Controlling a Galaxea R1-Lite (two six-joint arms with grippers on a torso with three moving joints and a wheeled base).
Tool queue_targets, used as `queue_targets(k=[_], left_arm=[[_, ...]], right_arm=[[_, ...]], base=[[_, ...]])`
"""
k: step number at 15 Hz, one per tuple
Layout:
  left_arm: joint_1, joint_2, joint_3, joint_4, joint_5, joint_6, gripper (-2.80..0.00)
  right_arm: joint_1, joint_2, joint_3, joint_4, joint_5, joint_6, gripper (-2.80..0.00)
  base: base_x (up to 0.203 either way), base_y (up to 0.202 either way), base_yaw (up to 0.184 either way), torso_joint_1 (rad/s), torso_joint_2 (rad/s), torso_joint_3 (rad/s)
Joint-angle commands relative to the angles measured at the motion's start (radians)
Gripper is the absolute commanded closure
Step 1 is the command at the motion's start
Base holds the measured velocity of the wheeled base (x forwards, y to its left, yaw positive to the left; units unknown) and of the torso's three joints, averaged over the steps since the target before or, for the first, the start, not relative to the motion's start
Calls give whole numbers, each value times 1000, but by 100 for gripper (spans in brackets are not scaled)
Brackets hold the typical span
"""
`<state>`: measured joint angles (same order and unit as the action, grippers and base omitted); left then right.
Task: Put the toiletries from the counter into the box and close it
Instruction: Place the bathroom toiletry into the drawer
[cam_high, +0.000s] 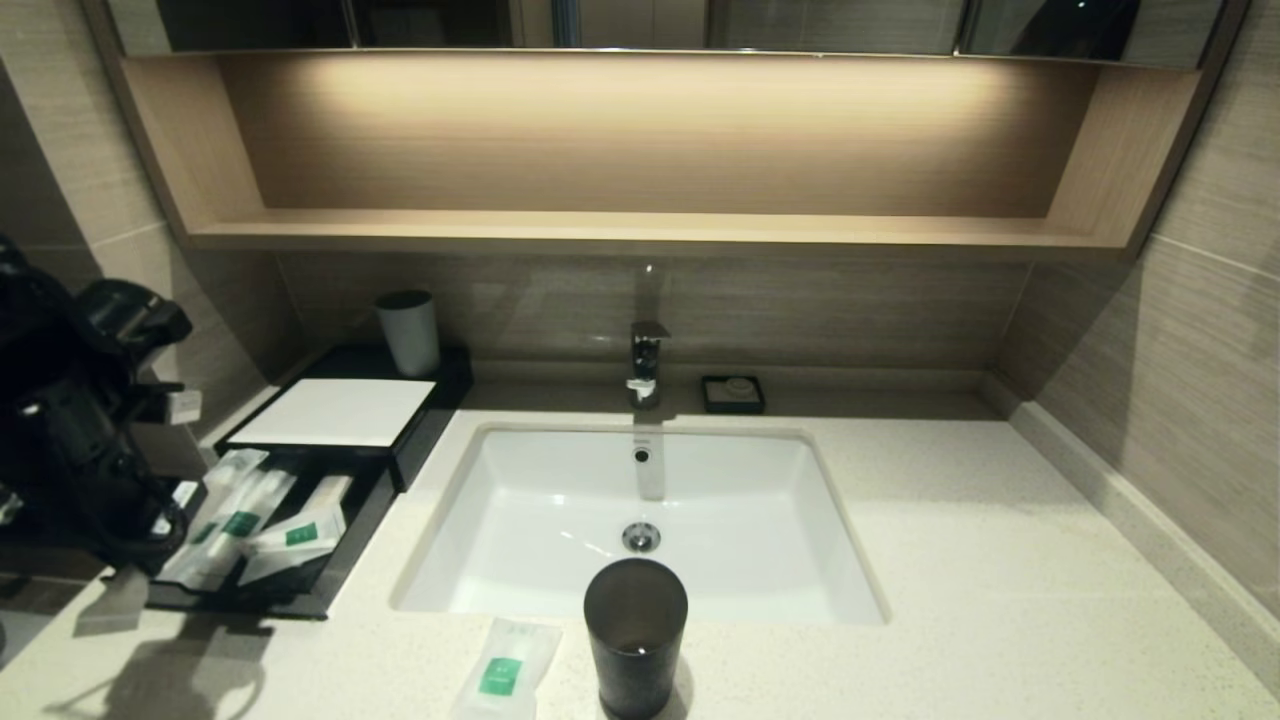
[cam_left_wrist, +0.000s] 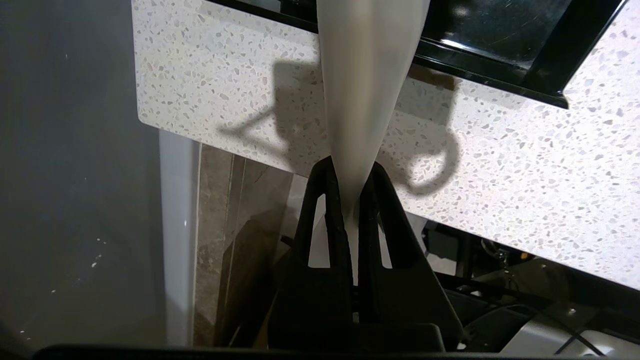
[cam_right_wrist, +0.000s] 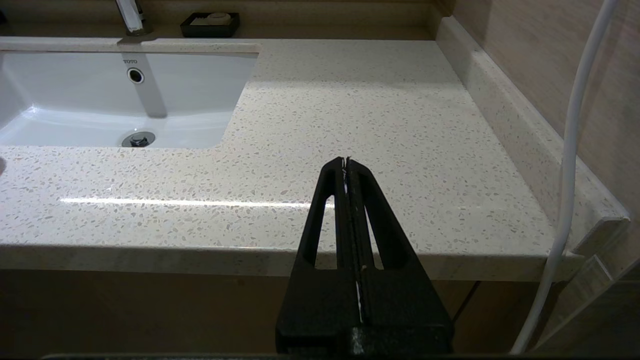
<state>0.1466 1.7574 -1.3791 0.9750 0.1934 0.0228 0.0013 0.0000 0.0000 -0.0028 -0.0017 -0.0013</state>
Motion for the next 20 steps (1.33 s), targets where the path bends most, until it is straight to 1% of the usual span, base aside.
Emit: queue_targets(k=[1, 4, 9, 12, 18, 20], left_arm=[[2, 42, -9, 1, 2, 29, 0], [2, 79, -30, -7, 3, 60, 0], [2, 127, -49, -9, 4, 63, 0], [5, 161, -66, -11, 6, 91, 0], [16, 240, -171, -10, 5, 104, 0], [16, 261, -190, -10, 4, 105, 0]], right_arm=[[0, 0, 0, 0, 0, 0, 0], [0, 0, 2, 0, 0, 0, 0], [0, 0, 2, 0, 0, 0, 0], [0, 0, 0, 0, 0, 0, 0], [0, 0, 2, 0, 0, 0, 0], [0, 0, 2, 0, 0, 0, 0]], base=[[0, 0, 0, 0, 0, 0], [0, 0, 0, 0, 0, 0], [0, 0, 0, 0, 0, 0], [0, 0, 0, 0, 0, 0], [0, 0, 0, 0, 0, 0], [0, 0, 0, 0, 0, 0]])
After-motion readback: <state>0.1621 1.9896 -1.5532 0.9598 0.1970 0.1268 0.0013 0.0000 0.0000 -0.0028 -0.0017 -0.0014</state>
